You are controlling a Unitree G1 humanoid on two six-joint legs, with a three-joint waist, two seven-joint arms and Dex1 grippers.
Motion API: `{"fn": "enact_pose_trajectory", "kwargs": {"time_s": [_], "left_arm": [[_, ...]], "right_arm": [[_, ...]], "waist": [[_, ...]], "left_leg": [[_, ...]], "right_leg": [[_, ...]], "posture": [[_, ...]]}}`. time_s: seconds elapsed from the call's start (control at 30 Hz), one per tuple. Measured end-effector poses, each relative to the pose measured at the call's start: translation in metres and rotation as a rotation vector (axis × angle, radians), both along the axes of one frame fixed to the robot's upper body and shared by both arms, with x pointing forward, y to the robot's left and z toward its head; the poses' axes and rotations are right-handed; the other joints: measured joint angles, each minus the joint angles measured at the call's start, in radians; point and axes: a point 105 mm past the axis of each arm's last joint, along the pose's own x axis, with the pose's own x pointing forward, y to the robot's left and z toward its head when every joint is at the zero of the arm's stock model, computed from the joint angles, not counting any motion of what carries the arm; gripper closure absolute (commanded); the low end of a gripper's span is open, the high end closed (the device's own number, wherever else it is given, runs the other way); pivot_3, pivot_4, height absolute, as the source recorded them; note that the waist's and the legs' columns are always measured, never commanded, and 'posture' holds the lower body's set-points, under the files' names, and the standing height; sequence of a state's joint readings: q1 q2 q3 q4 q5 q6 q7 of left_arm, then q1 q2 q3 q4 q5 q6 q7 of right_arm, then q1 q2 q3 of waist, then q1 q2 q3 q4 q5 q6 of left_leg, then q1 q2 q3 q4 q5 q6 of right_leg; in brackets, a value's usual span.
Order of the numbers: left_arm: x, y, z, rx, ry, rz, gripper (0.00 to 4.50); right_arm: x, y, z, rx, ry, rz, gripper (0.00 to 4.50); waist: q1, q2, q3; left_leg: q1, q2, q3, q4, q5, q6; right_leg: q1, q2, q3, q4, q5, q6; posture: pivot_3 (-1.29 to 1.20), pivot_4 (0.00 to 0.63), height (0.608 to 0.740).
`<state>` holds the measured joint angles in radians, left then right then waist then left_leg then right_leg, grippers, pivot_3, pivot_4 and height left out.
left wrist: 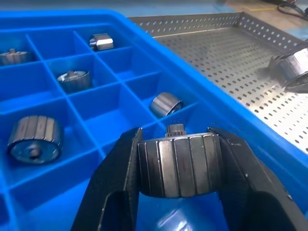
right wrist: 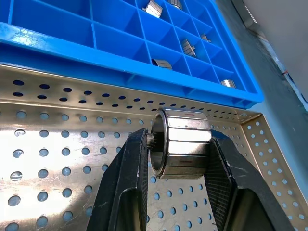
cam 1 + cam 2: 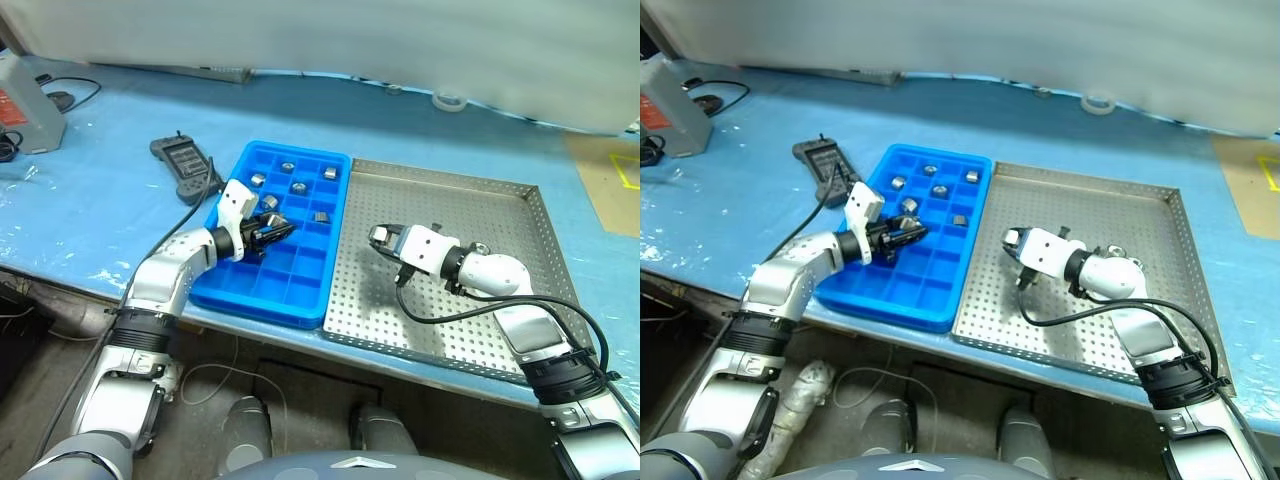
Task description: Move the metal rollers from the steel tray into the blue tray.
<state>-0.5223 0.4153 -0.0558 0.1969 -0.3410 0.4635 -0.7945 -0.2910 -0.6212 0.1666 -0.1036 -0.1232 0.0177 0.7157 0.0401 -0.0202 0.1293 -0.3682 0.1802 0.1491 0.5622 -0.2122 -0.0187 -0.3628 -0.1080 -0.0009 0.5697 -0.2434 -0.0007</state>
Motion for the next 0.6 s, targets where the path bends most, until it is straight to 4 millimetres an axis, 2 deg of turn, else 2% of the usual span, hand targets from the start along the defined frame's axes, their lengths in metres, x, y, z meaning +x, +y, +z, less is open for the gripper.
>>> {"fn": "enact_pose_trajectory", "kwargs": {"time_s": [0.13, 0.27, 0.43, 0.6], "left_arm": [[0.001, -0.003, -0.014, 0.008, 0.030, 0.020, 2.73], [0.013, -0.016, -0.014, 0.002, 0.018, 0.054, 2.73], [0.017, -0.022, -0.015, 0.008, 0.004, 0.059, 2.73], [0.018, -0.020, -0.013, 0.014, -0.021, 0.054, 1.09]], "right_arm": [[0.000, 0.000, 0.001, 0.001, -0.002, -0.003, 3.26], [0.002, 0.001, 0.004, -0.002, -0.014, -0.001, 3.26], [0.002, 0.002, 0.003, 0.000, -0.016, -0.003, 3.26], [0.001, 0.001, 0.001, 0.002, -0.011, -0.012, 3.26]], "waist": [[0.002, 0.000, 0.000], [0.002, 0.000, 0.000], [0.000, 0.000, 0.000], [-0.002, 0.000, 0.000]], "left_leg": [[0.000, 0.001, 0.000, 0.000, 0.000, 0.000], [0.000, 0.002, 0.000, 0.001, 0.001, 0.001], [0.000, 0.002, 0.000, 0.001, 0.001, 0.001], [0.001, 0.002, 0.000, 0.001, 0.001, 0.001]], "right_leg": [[0.001, 0.000, 0.000, 0.000, 0.000, 0.000], [0.001, -0.001, 0.002, 0.000, 0.000, 0.000], [0.001, 0.000, 0.000, 0.001, 0.000, 0.000], [0.001, 0.000, 0.000, 0.001, 0.000, 0.000]], "posture": [[-0.06, 0.150, 0.740], [-0.06, 0.150, 0.740], [-0.08, 0.150, 0.740], [-0.08, 0.150, 0.740]]}}
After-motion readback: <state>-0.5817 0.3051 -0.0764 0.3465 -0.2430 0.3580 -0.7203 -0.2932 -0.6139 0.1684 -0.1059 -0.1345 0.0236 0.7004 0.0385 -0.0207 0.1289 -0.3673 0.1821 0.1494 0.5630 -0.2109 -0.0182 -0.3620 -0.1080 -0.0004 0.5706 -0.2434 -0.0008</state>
